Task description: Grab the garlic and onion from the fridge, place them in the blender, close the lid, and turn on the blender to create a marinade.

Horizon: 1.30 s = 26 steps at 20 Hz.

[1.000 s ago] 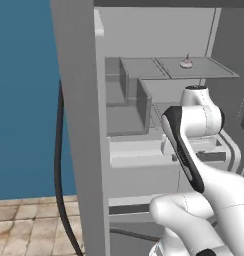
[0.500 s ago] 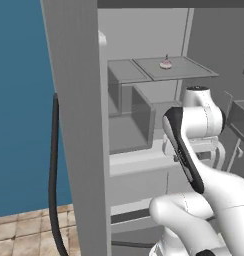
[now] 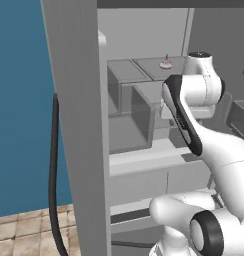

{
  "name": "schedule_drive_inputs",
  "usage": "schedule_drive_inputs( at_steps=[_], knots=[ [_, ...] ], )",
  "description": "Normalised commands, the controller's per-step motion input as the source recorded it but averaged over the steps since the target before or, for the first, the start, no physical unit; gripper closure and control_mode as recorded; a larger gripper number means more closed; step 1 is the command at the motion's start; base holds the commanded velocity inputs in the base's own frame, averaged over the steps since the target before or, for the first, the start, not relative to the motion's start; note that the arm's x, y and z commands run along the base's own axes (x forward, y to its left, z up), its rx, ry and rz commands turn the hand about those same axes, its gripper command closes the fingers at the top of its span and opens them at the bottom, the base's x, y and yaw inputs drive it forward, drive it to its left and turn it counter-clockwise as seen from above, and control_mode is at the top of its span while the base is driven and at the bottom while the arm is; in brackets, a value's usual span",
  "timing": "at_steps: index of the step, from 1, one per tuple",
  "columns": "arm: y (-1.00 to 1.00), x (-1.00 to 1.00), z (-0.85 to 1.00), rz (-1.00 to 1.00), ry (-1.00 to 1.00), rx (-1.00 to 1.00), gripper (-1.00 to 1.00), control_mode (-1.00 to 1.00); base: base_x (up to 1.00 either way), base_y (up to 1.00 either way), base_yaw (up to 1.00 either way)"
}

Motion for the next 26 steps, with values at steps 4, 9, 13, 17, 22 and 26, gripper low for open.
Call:
schedule_drive_inputs(
  at_steps=[4, 9, 13, 17, 22, 26],
  knots=[
    [-0.3, 0.34, 0.71, 0.0, -0.35, -0.05, -1.0, -1.0, 0.0, 0.0, 0.0],
    [-0.15, 0.49, 0.65, 0.0, -0.31, -0.06, -1.0, -1.0, 0.0, 0.0, 0.0],
    [-0.21, 0.63, 0.58, 0.0, -0.25, -0.03, -1.0, -1.0, 0.0, 0.0, 0.0],
    [-0.08, 0.73, 0.17, 0.0, -0.22, 0.0, -1.0, -1.0, 0.0, 0.0, 0.0],
    [-0.07, 0.79, 0.0, 0.0, -0.05, 0.0, -1.0, -1.0, 0.0, 0.0, 0.0],
    [-0.33, 0.86, 0.0, 0.0, 0.01, 0.0, -1.0, -1.0, 0.0, 0.0, 0.0]
  ],
)
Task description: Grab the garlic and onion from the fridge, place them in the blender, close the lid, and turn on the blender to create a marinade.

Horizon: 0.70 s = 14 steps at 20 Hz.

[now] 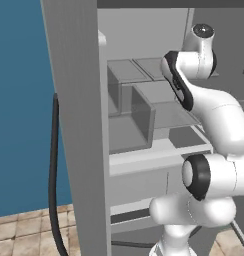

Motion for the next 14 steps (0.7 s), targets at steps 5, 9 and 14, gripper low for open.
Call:
schedule_drive_inputs(
  at_steps=[5, 9, 14],
  knots=[
    [-0.25, 0.7, 0.0, 0.01, 0.07, 0.0, -1.0, -1.0, 0.0, 0.0, 0.0],
    [0.0, 0.48, 0.0, 0.07, 0.09, 0.0, -1.0, -1.0, 0.0, 0.0, 0.0],
    [0.0, 0.51, -0.1, 0.09, 0.07, 0.0, -1.0, -1.0, 0.0, 0.0, 0.0]
  ],
)
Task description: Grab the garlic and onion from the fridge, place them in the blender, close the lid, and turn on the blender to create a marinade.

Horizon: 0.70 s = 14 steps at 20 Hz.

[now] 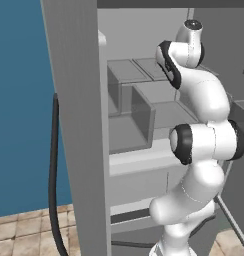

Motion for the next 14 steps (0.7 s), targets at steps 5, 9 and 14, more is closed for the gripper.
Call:
schedule_drive_inputs(
  at_steps=[5, 9, 14],
  knots=[
    [0.0, 0.51, -0.24, 0.07, 0.0, 0.0, -1.0, -1.0, 0.0, 0.0, 0.0],
    [0.0, 0.32, -0.19, 0.03, -0.08, 0.0, -1.0, -1.0, 0.0, 0.0, 0.0],
    [0.0, 0.36, -0.16, 0.0, -0.12, 0.0, -1.0, -1.0, 0.0, 0.0, 0.0]
  ],
)
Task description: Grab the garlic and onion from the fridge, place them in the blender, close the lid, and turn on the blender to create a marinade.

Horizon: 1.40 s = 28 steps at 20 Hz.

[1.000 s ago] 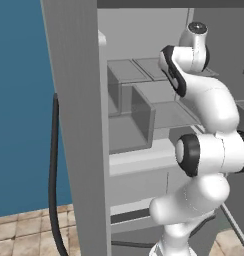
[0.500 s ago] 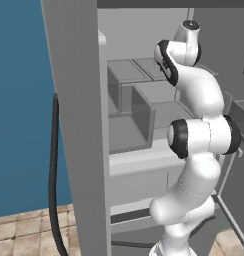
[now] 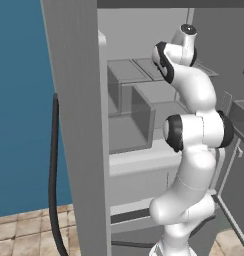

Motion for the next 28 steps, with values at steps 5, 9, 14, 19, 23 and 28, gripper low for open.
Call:
schedule_drive_inputs(
  at_steps=[5, 9, 14, 19, 23, 28],
  knots=[
    [-0.06, 0.57, -0.14, 0.0, -0.06, 0.0, -1.0, -1.0, 0.0, 0.0, 0.0],
    [-0.05, 0.51, -0.01, 0.0, -0.01, 0.0, -1.0, -1.0, 0.0, 0.0, 0.0],
    [0.0, -0.19, -0.6, 0.0, -0.01, 0.0, 1.0, -1.0, 0.0, 0.0, 0.0],
    [0.01, -0.19, -0.48, 0.0, -0.06, 0.0, 1.0, -1.0, 0.0, 0.0, 0.0],
    [0.0, 0.01, 0.0, 0.01, -0.24, 0.0, 1.0, -1.0, 0.0, 0.0, 0.0],
    [0.04, -0.81, 0.12, 0.0, -0.19, 0.01, 1.0, -1.0, 0.0, 0.0, 0.0]
  ],
)
